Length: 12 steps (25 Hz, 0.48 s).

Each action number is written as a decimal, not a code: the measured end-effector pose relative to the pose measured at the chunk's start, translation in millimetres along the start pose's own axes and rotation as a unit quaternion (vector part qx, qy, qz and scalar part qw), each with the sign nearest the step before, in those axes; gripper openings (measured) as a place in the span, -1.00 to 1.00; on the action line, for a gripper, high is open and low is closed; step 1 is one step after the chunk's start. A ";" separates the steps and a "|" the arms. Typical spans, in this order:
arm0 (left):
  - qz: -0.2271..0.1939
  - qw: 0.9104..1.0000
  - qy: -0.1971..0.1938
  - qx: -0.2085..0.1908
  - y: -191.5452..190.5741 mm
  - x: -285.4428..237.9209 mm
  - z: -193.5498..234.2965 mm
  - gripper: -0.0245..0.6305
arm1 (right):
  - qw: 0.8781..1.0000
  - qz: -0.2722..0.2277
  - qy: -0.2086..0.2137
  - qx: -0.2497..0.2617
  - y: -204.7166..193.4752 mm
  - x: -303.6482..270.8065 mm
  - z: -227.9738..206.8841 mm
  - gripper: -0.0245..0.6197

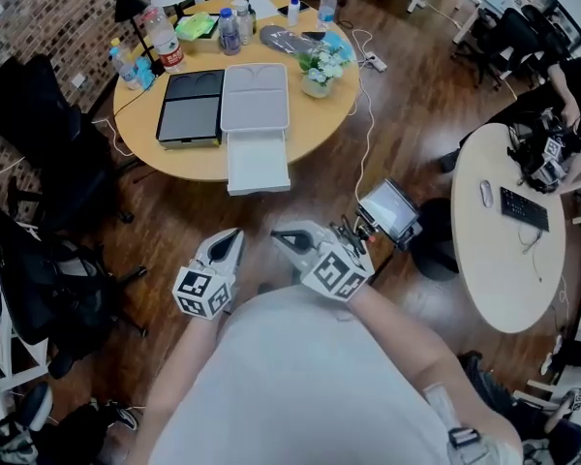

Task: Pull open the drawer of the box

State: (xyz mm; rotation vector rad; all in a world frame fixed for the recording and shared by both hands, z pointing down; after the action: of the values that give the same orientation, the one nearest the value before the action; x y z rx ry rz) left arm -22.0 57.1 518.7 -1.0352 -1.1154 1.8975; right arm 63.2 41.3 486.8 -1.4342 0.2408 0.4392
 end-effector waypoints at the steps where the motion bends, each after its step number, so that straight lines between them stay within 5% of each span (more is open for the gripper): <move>1: -0.002 1.000 -0.003 -0.004 1.4 1.1 -3.7 -0.91 | 1.000 0.000 -0.003 -0.003 -0.6 2.2 3.2 -0.92; 12: 0.016 0.999 -0.030 -0.011 -12.1 13.3 -18.5 -0.91 | 0.999 0.000 -0.024 -0.036 -10.2 19.3 27.6 -0.92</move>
State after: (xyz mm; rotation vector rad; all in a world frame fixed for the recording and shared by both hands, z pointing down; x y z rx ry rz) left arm -9.6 79.7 520.1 -1.0201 -1.1632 1.9560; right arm 82.1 70.6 491.5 -1.4915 0.1882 0.4848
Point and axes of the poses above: the fingertips, and each gripper's own axes: x backward along the fingers, z to its left, y out of its top, the point moved 2 cm from there along x, backward along the fingers, and after that the axes turned 4 degrees about -y, right-handed, at the moved point
